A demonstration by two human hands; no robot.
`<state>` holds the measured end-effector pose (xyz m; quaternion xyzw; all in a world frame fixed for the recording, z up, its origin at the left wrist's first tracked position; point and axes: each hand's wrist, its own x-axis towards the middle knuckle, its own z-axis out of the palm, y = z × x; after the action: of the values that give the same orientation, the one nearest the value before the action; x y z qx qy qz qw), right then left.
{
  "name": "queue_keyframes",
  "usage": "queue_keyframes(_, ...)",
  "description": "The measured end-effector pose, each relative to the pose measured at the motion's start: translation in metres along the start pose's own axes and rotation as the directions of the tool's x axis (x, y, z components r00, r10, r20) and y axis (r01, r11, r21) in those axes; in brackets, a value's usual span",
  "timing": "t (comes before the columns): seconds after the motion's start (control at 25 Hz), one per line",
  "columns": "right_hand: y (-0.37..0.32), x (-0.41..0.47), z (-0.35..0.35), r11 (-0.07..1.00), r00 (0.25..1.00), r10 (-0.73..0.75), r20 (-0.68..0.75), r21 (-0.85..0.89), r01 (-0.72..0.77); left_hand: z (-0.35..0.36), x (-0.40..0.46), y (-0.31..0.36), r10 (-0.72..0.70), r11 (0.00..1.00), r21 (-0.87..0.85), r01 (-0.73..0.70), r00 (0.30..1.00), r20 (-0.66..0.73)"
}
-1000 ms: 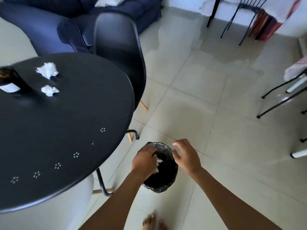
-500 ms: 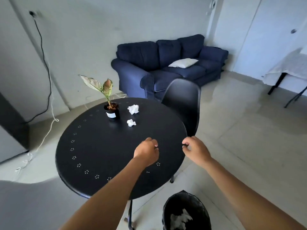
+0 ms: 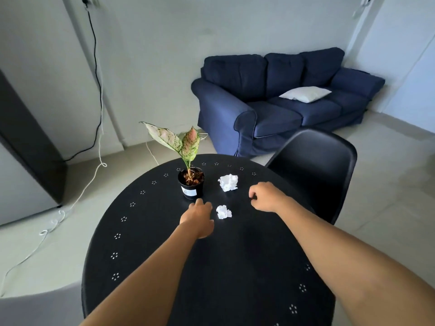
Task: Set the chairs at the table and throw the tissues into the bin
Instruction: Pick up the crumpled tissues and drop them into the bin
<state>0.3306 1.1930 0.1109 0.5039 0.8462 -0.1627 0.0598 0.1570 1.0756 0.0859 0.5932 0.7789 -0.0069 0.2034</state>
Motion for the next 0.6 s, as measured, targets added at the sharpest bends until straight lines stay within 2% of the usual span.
queue_keyframes(0.24,-0.017,0.101,0.008,0.948,0.991,-0.101,0.084,-0.295,0.121,0.015,0.058,0.001,0.208,0.972,0.097,-0.214,0.976,0.071)
queue_keyframes(0.44,-0.016,0.130,0.029,0.918,0.969,-0.146,0.200,-0.338,0.209,0.031,0.070,0.006,0.280,0.936,0.191,-0.295,0.955,0.102)
queue_keyframes(0.6,-0.013,0.127,0.038,0.912,0.974,-0.153,0.169,-0.355,0.205,0.040,0.066,0.014,0.282,0.927,0.226,-0.301,0.953,0.110)
